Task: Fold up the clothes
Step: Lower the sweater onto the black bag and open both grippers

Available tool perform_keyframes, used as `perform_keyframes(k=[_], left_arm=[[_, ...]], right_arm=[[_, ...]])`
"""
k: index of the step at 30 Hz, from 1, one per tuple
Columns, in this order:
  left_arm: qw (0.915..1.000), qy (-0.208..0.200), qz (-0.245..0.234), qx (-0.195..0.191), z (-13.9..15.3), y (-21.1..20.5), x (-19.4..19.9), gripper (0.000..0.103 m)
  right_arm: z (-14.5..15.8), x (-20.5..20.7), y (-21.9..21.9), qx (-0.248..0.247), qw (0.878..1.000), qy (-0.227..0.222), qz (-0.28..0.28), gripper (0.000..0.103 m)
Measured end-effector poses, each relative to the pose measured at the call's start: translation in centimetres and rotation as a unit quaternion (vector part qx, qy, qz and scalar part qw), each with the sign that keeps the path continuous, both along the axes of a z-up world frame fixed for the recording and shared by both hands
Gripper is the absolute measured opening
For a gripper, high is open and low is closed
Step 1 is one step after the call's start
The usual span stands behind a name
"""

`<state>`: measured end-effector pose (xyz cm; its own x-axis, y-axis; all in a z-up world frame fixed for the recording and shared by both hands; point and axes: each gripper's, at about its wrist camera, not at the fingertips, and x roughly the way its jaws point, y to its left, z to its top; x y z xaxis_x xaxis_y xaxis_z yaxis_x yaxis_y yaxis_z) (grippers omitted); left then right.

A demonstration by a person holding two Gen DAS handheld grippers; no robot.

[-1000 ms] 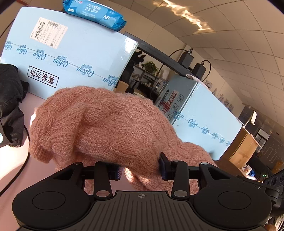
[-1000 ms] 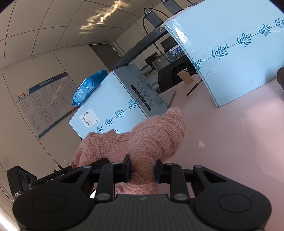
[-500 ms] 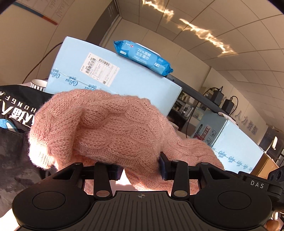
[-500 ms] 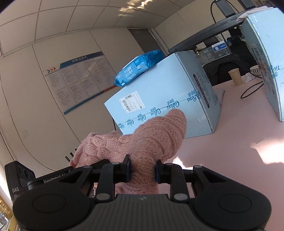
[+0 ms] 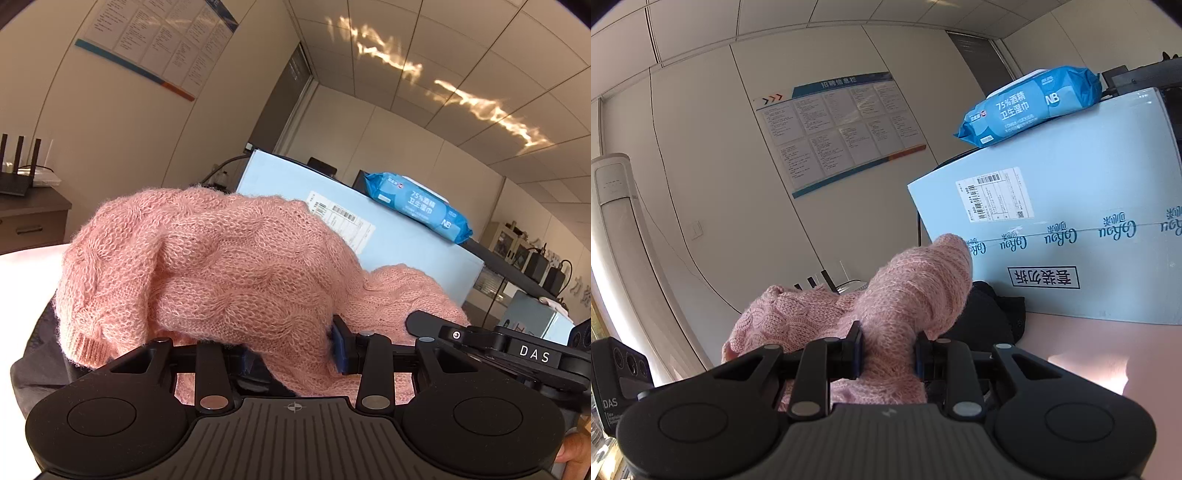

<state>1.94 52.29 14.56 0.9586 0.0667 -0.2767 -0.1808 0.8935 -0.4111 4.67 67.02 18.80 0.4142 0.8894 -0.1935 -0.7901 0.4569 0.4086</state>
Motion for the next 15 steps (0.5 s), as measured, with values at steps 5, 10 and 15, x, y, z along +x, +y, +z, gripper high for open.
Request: perform_keyframes(k=[5,10,15], left_arm=[[0.9990,0.025,0.036,-0.006,-1.1,4.0,1.5,0.038],[0.9966,0.060,0.054,-0.013,-2.9,6.6,3.7,0.038],[0.9951,0.078,0.057,-0.021,-4.6,8.1,4.4,0.038]], right_arm=[[-1.0,1.9,5.4,-0.018,1.000,0.001,0.022,0.027],[-3.3,3.9,9.4,-0.038,0.999,0.024,0.024,0.027],[-5.3,5.2,11.6,-0.056,0.997,0.040,0.028,0.027]])
